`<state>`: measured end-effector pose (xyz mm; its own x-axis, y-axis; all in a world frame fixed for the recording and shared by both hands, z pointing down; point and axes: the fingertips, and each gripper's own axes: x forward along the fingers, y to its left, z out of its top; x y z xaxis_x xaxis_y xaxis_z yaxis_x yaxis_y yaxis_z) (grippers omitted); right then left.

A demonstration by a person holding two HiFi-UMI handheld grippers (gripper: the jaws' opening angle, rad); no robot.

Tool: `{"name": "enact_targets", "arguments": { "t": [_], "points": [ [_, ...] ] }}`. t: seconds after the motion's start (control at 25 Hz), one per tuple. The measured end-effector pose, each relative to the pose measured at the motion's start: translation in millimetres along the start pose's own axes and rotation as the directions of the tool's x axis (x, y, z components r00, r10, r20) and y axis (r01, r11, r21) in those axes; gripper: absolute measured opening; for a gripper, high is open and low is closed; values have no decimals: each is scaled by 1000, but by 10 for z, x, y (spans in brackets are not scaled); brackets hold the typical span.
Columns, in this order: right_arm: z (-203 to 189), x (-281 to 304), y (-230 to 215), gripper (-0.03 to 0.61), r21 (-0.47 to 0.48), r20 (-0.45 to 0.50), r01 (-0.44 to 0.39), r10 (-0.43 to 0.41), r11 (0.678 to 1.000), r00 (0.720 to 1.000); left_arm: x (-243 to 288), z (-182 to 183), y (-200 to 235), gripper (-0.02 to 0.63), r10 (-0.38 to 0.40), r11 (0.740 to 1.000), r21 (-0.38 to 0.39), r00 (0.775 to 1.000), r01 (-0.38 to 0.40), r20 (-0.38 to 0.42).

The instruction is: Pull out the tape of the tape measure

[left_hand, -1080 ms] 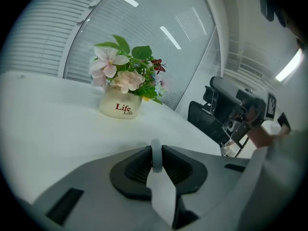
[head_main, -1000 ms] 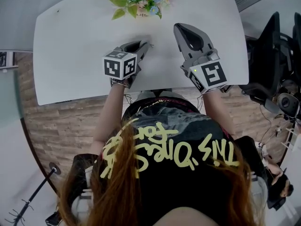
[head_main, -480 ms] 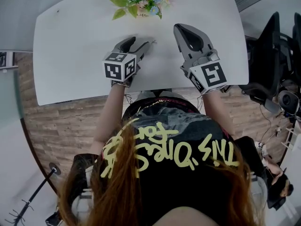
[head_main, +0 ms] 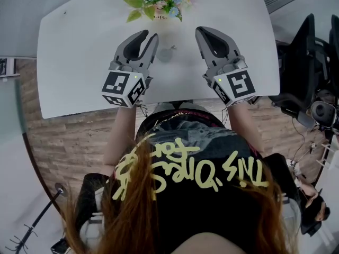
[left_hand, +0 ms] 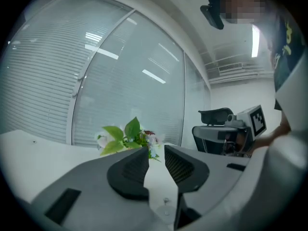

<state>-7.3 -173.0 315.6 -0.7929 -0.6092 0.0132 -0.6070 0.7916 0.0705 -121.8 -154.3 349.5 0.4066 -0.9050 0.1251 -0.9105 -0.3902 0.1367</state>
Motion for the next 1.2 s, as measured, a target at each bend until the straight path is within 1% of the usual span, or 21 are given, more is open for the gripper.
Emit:
{"name": "enact_targets", "arguments": {
  "t": [0.2,0.36,0.52,0.76,0.92,1.2],
  "points": [
    [34,4,3,3,3,9,0,0,1000,1000,-100,372,-85,78,-8,999,38,995,4,95],
    [97,9,43,3,15,13,-7,6,1000,1000,-143,558,-149,61,-21,998,67,991,12,134],
    [110,5,31,3,-2,27,-9,10,1000,1000,-169,649,-197,35,-34,996,89,986,19,166],
    [149,-16,20,3,-7,31,-9,9,1000,999,-171,671,-235,-5,-35,994,104,984,17,172],
    [171,-27,2,3,-2,29,0,0,1000,1000,-155,674,-245,-6,-39,994,107,985,21,171],
    [243,-44,19,3,-17,49,-13,14,1000,999,-141,669,-258,-6,-39,994,106,986,22,164]
  ]
}}
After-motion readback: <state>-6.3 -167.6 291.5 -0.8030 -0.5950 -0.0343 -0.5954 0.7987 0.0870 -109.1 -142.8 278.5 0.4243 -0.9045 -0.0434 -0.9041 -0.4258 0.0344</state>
